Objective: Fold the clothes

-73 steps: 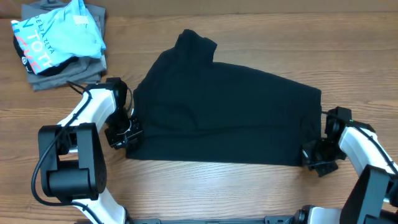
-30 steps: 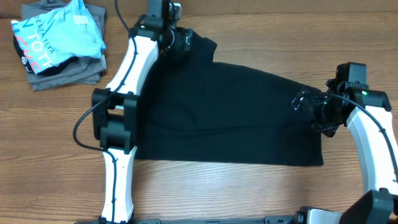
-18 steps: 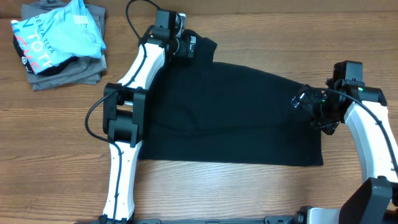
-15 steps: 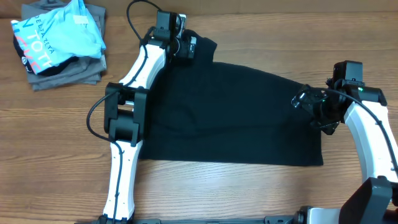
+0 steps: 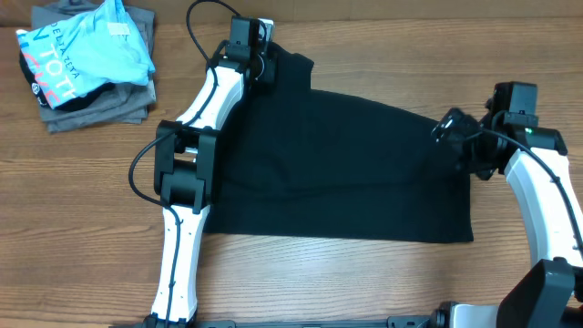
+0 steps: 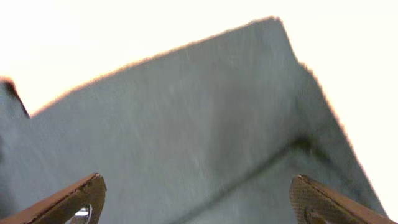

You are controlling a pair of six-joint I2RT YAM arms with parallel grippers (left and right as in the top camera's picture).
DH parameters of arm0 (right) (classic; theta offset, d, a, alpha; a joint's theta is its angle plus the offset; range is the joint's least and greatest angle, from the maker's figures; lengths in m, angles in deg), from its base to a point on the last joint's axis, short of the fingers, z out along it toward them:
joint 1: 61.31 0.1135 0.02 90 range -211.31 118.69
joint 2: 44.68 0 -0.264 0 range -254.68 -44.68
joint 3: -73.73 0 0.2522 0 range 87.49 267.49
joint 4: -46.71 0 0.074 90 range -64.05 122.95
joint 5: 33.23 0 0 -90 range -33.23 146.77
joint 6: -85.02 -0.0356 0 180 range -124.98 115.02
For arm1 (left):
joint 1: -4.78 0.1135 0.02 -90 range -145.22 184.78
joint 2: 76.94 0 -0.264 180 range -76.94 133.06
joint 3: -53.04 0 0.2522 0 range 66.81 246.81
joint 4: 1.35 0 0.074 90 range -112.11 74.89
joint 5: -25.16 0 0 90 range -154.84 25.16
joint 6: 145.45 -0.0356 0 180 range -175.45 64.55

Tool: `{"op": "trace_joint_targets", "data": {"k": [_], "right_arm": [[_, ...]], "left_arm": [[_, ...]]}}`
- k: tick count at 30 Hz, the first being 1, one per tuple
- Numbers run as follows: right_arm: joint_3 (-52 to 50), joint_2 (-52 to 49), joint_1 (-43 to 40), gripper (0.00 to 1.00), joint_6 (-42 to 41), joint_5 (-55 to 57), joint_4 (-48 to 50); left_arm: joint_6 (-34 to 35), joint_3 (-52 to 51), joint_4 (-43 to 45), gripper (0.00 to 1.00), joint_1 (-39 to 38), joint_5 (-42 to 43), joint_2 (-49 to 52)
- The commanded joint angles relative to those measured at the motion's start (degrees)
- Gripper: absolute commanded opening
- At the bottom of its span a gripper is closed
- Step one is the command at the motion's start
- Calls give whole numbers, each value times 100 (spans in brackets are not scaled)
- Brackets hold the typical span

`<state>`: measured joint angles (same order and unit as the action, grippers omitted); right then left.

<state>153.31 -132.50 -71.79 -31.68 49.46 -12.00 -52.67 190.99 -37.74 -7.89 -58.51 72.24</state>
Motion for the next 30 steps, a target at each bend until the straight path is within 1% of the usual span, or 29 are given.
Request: {"op": "trace_joint_targets", "data": {"k": [1, 5, 8, 10, 11, 16, 25, 30], "right_arm": [[79, -136, -208, 100, -26, 492, 476], [109, -501, -411, 100, 188, 468, 1152], [409, -994, -481, 100, 485, 470, 1344], [756, -1370, -492, 100, 732, 470, 1283], [1158, -1757, -492, 100, 824, 514, 1095], [1786, -2409, -503, 100, 874, 568, 820], [1810, -3095, -503, 100, 896, 555, 850], [1810, -3180, -496, 96, 896, 422, 852]], "left_arm": [[-22, 144, -26, 4, 24, -96, 146], [-20, 144, -107, 4, 24, -92, 146], [2, 146, -232, 4, 20, -59, 146], [0, 144, -326, 5, 22, -50, 146], [0, 144, -444, 5, 22, -52, 146], [0, 144, -608, 4, 22, -55, 146], [0, 144, -739, 5, 22, -55, 146], [0, 144, -752, 4, 24, -55, 146]]}}
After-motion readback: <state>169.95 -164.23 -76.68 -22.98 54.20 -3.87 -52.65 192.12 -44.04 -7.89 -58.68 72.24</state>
